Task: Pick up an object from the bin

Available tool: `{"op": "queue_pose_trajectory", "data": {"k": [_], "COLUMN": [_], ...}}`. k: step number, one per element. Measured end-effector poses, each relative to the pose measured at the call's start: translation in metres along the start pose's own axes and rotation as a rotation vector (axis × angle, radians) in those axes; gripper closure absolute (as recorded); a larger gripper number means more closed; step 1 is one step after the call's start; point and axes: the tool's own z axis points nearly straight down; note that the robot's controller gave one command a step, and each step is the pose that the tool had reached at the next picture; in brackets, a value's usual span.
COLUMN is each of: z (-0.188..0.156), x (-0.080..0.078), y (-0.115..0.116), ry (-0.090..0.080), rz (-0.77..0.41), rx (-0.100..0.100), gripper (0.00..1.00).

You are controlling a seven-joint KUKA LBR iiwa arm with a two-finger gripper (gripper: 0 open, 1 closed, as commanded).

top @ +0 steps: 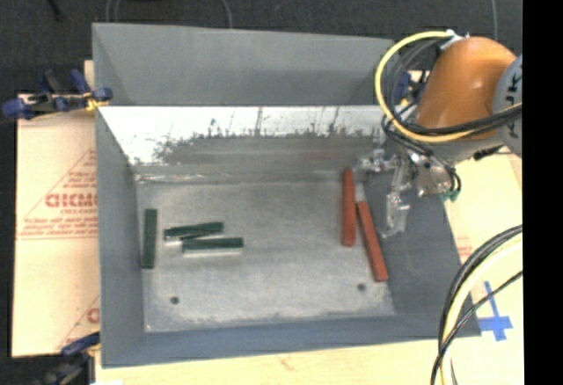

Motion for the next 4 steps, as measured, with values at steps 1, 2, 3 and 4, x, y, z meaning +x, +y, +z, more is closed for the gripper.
{"op": "queue_pose_trajectory", "data": {"k": [1,2,3,4], "z": [0.025,0.075,0.075,-0.127], "x": [-0.015,0.0,0.0,0.023], "y": [0.0,0.001,0.001,0.013], "ry": [-0.003,-0.004,-0.004,0.004], "rz": [-0.305,-0.495,-0.496,-0.497], "rx": [0.0,0.0,0.0,-0.006], "gripper": [0.0,1.0,1.0,1.0]}}
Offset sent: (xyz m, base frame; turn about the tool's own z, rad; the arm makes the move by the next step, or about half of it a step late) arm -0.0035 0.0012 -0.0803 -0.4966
